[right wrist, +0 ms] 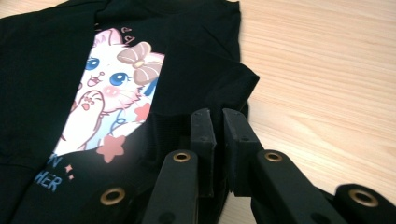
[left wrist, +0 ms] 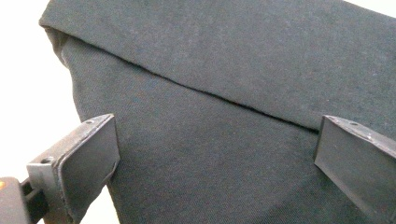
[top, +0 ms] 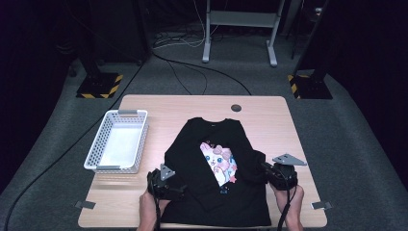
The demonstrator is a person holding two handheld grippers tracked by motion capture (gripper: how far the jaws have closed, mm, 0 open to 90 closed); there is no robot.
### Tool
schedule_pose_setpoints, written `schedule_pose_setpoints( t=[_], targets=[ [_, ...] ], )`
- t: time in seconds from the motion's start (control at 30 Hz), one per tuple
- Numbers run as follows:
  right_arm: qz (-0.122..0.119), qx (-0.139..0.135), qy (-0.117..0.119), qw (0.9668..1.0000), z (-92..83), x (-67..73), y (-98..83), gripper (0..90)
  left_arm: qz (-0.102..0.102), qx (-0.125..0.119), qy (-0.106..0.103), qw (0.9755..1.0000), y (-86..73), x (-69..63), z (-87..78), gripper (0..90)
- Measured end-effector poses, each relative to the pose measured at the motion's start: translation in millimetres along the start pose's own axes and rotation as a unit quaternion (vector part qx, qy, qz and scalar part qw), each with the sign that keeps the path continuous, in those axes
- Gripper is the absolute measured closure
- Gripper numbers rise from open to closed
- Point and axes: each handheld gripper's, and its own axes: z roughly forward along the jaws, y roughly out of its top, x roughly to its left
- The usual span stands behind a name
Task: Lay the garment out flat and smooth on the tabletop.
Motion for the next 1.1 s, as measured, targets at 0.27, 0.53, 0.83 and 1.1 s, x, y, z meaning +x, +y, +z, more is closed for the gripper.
schedule_pose_setpoints(
  t=[0.27, 0.53, 0.83, 1.1],
  targets=[
    [0.016, 0.002, -0.015, 0.9997, -5.1, -15.2, -5.7, 83.4, -0.001, -0.001, 0.0, 1.0, 0.0, -0.1, 0.1, 0.1],
    [0.041, 0.004, -0.037, 0.9985, -8.6, -36.7, -16.3, 83.4, 0.0, -0.001, 0.0, 1.0, 0.0, 0.0, 0.1, 0.1],
    [0.072, 0.012, -0.055, 0.9958, -5.5, -62.3, -27.7, 83.3, -0.001, 0.0, 0.0, 1.0, 0.0, -0.1, 0.0, 0.1],
    [0.102, 0.025, -0.076, 0.9915, -0.5, -88.2, -41.5, 82.9, -0.001, 0.0, 0.001, 1.0, 0.0, -0.1, 0.1, 0.1]
  ],
)
